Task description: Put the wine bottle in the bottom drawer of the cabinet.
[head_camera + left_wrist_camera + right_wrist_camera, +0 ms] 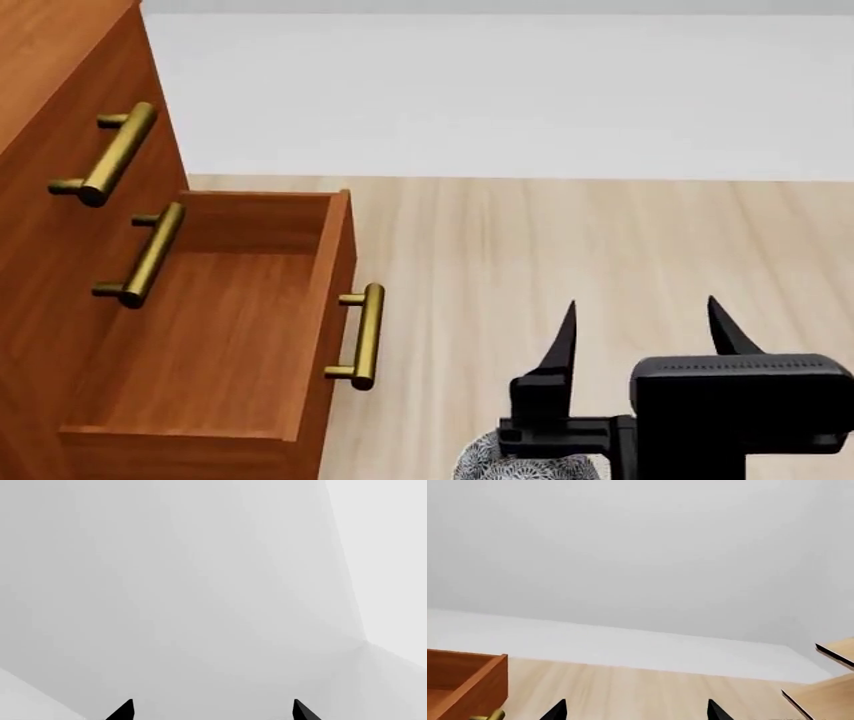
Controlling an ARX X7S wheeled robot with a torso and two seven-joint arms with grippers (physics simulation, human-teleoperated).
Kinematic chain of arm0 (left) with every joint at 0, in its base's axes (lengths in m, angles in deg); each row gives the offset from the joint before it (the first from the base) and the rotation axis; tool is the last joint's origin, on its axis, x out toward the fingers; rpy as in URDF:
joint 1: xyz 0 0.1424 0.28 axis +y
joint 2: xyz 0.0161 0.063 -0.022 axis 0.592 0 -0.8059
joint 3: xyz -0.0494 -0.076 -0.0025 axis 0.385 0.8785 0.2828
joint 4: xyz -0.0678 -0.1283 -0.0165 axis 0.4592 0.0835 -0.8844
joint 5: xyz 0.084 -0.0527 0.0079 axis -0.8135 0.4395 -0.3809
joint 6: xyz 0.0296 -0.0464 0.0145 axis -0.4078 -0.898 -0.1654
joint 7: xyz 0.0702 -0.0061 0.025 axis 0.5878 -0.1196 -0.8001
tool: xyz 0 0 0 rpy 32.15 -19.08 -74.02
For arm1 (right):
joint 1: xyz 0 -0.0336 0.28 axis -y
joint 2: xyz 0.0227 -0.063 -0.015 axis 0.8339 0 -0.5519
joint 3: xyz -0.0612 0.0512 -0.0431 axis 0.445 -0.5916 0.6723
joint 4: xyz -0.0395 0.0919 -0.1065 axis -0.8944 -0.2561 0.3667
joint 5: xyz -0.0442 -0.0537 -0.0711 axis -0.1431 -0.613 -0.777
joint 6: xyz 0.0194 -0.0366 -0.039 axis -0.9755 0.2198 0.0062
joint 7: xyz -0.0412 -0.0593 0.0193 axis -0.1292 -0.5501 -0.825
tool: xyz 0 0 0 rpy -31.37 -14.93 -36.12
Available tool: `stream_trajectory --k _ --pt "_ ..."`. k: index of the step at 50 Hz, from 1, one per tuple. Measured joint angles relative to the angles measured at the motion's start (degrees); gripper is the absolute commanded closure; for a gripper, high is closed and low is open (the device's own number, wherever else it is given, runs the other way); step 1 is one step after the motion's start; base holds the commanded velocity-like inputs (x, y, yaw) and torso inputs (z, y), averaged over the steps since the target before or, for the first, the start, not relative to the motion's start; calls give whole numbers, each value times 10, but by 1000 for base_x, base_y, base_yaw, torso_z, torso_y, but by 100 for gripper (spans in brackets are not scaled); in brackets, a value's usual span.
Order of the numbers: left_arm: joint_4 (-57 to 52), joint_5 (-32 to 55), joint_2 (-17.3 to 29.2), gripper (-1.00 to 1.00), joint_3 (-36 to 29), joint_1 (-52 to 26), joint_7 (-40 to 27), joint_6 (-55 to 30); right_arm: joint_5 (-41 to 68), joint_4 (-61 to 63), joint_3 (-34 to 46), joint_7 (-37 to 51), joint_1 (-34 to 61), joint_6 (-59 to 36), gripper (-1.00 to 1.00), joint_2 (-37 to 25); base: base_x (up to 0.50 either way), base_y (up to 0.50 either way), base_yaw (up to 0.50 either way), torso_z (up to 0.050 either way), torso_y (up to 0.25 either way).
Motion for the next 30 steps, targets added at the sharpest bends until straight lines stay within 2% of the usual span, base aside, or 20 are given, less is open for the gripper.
stream_trajectory --k 30 --pt "4 3 -5 -100 1 11 6 11 67 70 -138 20 -39 -69 -100 -20 0 0 0 0 0"
